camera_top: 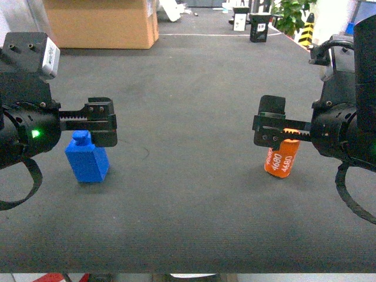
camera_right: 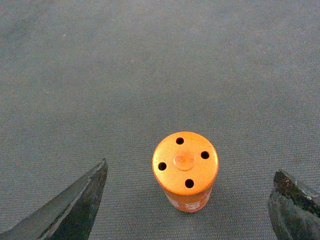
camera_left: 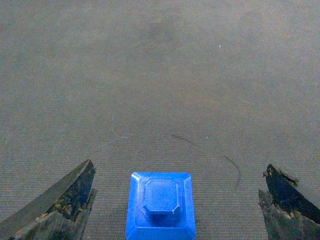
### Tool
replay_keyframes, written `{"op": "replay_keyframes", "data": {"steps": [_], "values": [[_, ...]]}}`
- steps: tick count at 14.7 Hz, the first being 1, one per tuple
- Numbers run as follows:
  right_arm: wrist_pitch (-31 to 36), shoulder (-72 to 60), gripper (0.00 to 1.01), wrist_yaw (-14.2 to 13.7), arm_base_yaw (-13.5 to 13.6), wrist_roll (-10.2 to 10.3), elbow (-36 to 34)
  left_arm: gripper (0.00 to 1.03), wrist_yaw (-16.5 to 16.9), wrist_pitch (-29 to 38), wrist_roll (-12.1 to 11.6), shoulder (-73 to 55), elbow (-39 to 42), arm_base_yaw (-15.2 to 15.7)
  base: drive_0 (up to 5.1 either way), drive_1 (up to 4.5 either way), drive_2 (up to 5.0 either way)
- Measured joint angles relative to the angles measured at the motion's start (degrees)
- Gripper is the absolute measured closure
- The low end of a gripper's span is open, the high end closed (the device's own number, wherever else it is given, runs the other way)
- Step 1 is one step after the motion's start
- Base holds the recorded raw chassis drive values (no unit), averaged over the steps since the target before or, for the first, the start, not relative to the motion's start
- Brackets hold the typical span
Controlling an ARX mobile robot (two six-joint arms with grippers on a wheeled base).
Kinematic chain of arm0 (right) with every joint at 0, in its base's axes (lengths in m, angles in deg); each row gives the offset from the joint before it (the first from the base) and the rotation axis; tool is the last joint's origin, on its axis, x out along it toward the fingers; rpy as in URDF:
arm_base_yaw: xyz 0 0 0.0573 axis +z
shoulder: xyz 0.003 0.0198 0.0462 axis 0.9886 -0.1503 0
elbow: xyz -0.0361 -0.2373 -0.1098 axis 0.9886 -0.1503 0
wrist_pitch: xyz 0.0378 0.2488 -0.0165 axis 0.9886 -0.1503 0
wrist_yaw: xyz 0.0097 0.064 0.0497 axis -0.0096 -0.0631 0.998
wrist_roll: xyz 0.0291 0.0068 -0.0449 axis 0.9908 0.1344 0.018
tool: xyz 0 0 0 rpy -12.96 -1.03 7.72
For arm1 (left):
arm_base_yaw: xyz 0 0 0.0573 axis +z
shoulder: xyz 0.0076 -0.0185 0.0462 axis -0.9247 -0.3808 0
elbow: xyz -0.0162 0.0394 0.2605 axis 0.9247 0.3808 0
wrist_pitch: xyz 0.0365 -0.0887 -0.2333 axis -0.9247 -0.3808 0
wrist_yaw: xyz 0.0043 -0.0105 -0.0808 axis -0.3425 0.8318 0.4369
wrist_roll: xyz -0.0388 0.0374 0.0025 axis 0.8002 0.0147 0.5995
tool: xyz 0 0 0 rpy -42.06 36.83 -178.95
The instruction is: Sort blue parts and orange caps into right shelf containers
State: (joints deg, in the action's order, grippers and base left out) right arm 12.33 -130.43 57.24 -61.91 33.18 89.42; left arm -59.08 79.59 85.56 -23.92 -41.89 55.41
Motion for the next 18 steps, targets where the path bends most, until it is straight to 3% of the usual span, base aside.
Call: {"op": "replay_keyframes", "data": {"steps": [4,11,18], "values": [[-0.8,-1.8,0.03,-0.1,0.0,-0.3,1.4,0.05,0.1,-0.3,0.0,-1.4,-1.4,-0.1,0.0,0.00,0.0],[-2.7,-6.7,0.03,-0.8,0.0,-3.1,5.6,0.05,0.0,-0.7,-0.3,-7.0,-4.5,0.1,0.0,0.00,0.0],[-4.0,-13.0,0.03,-0.8,-0.1,-3.4,8.0,0.05,-1.0,-1.7,-0.4,-12.5,-5.1,0.7,0.0,0.00,0.0]]}}
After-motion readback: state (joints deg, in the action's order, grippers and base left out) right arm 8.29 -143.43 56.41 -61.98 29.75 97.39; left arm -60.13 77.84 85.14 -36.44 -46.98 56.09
